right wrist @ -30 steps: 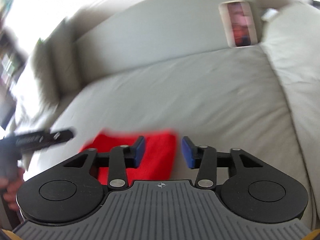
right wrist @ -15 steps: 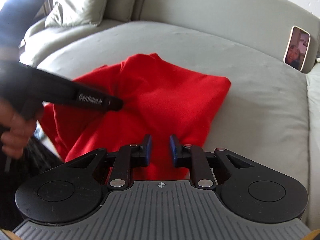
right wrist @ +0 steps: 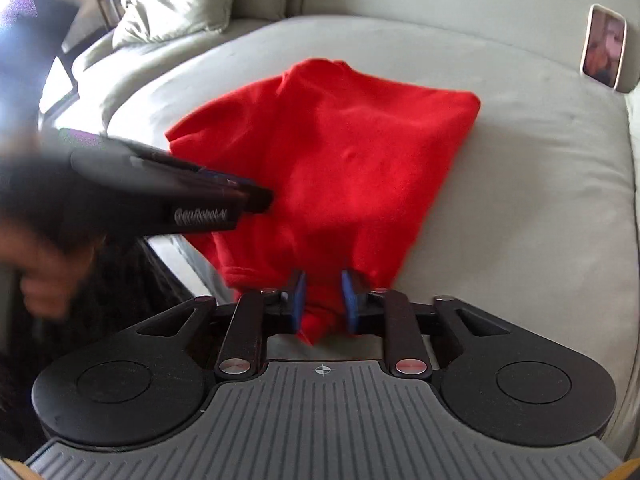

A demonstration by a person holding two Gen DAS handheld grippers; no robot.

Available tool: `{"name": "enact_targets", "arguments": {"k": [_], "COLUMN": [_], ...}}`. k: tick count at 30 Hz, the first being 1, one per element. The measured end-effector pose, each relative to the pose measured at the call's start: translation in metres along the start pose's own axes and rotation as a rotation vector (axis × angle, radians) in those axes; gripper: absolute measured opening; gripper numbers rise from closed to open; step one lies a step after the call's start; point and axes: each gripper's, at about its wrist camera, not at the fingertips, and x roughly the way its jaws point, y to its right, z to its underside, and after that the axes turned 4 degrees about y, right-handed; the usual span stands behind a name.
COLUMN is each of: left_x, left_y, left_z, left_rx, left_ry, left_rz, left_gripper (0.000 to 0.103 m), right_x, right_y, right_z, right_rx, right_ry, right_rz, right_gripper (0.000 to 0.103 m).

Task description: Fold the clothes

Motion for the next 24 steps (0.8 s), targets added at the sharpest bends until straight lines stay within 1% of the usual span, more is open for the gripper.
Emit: {"name": "enact_targets", "arguments": {"k": [2,3,4,5,6,7,8,9,10,11,13,15,16,17,19,20,21,22,24], "left_x": [-0.009,-0.015,-0.023,-0.031,-0.041,-0.052,-0.062,-0.07,-0.077,-0.082,-0.082,-0.074,-0.067,-0.059,-0.044,-0.039,-0.035,-0.033,-0.031], "left_y": [-0.001,-0.001,-0.003,-0.005,-0.008,-0.014,-0.02,-0.027,-0.037,-0.047,-0.064,-0.073,-0.078,-0.081,-0.08,-0.077,-0.074,-0.071,-0.069], "left_z": [-0.001,-0.001,0.001,0.002,0.003,0.003,0.001,-0.002,-0.006,-0.009,-0.018,-0.028,-0.032,-0.035,-0.038,-0.039,-0.039,-0.039,-0.04], "left_rx": [0.035,0.054,0.072,0.09,0.103,0.106,0.095,0.066,0.026,-0.018,-0.101,-0.145,-0.154,-0.158,-0.142,-0.123,-0.104,-0.094,-0.096], "left_ry": [-0.048,-0.074,-0.084,-0.071,-0.037,0.008,0.05,0.09,0.132,0.164,0.182,0.165,0.139,0.101,0.04,0.023,0.014,0.013,0.015], "left_rz": [-0.016,-0.031,-0.04,-0.045,-0.05,-0.053,-0.057,-0.061,-0.062,-0.064,-0.088,-0.106,-0.111,-0.132,-0.225,-0.269,-0.293,-0.298,-0.281], "left_gripper": [0.019,0.02,0.03,0.038,0.051,0.058,0.063,0.075,0.079,0.079,0.08,0.081,0.082,0.082,0.081,0.081,0.081,0.081,0.082], "right_x": [-0.01,-0.016,-0.024,-0.033,-0.042,-0.049,-0.055,-0.058,-0.06,-0.061,-0.054,-0.047,-0.043,-0.039,-0.032,-0.03,-0.028,-0.025,-0.02], "right_y": [0.001,0.003,0.008,0.015,0.024,0.032,0.04,0.048,0.056,0.063,0.072,0.081,0.084,0.086,0.089,0.089,0.088,0.088,0.088], "right_z": [0.0,0.0,0.0,0.001,0.001,0.002,0.003,0.004,0.002,-0.001,-0.008,-0.014,-0.017,-0.019,-0.023,-0.025,-0.026,-0.028,-0.032], "right_rx": [-0.016,-0.011,0.019,0.064,0.112,0.168,0.229,0.293,0.353,0.405,0.493,0.578,0.608,0.628,0.658,0.652,0.643,0.632,0.614], "right_ry": [-0.037,-0.053,-0.058,-0.055,-0.047,-0.027,-0.003,0.021,0.044,0.064,0.083,0.079,0.072,0.065,0.052,0.051,0.05,0.046,0.04], "right_rz": [0.027,0.033,0.017,-0.012,-0.044,-0.078,-0.107,-0.131,-0.149,-0.162,-0.169,-0.169,-0.169,-0.165,-0.154,-0.142,-0.131,-0.12,-0.102], "right_gripper": [0.021,0.025,0.03,0.031,0.035,0.041,0.042,0.043,0.044,0.045,0.054,0.055,0.055,0.055,0.055,0.055,0.055,0.055,0.055]}}
